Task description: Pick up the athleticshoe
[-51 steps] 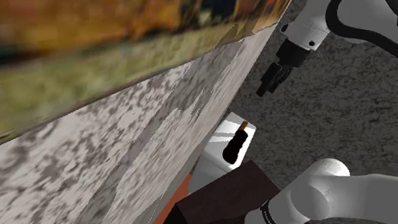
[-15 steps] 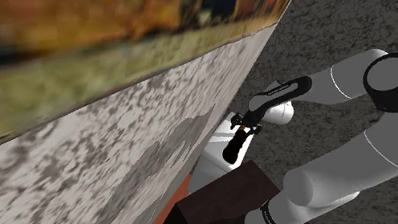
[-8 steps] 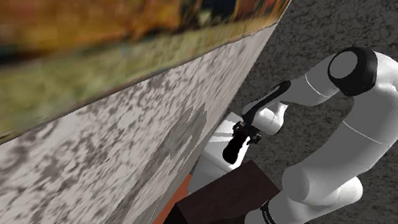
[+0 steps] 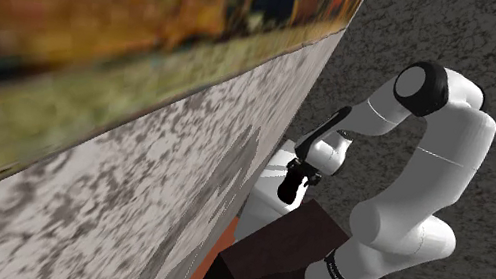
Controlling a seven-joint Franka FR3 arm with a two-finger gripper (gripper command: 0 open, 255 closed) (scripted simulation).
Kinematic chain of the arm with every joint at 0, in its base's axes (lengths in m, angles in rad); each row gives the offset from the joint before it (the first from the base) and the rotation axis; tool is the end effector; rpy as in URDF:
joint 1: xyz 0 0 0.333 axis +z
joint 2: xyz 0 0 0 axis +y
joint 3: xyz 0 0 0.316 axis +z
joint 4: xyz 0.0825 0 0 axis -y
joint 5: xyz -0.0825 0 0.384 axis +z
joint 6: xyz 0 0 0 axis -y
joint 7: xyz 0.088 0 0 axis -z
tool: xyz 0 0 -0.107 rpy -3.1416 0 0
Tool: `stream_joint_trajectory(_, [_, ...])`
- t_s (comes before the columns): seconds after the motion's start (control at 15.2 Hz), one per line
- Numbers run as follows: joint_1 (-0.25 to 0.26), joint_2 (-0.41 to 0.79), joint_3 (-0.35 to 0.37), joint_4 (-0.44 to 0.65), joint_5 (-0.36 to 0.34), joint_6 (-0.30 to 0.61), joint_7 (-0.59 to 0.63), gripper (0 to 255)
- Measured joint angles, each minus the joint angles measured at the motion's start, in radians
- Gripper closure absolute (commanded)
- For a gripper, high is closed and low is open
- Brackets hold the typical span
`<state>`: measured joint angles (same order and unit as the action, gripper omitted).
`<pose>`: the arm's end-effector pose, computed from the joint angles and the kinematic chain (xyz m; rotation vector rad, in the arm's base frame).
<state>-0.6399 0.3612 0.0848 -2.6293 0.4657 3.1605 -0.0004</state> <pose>0.3405 -0.2547 0.1396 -2.7135 1.5339 -0.2655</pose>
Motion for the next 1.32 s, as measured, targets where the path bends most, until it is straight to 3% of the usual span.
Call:
stream_joint_trajectory(0.07, [-0.005, 0.007, 0.006, 0.002, 0.001, 0.005, -0.001, 255])
stream_joint_trajectory(0.73, [-0.01, 0.014, 0.011, 0.005, 0.003, 0.011, -0.003, 255])
stream_joint_trajectory(0.99, [0.034, -0.042, -0.034, -0.015, -0.008, -0.03, 0.013, 255])
stream_joint_trajectory(1.32, [0.126, -0.129, -0.136, -0.034, -0.063, -0.103, 0.069, 255])
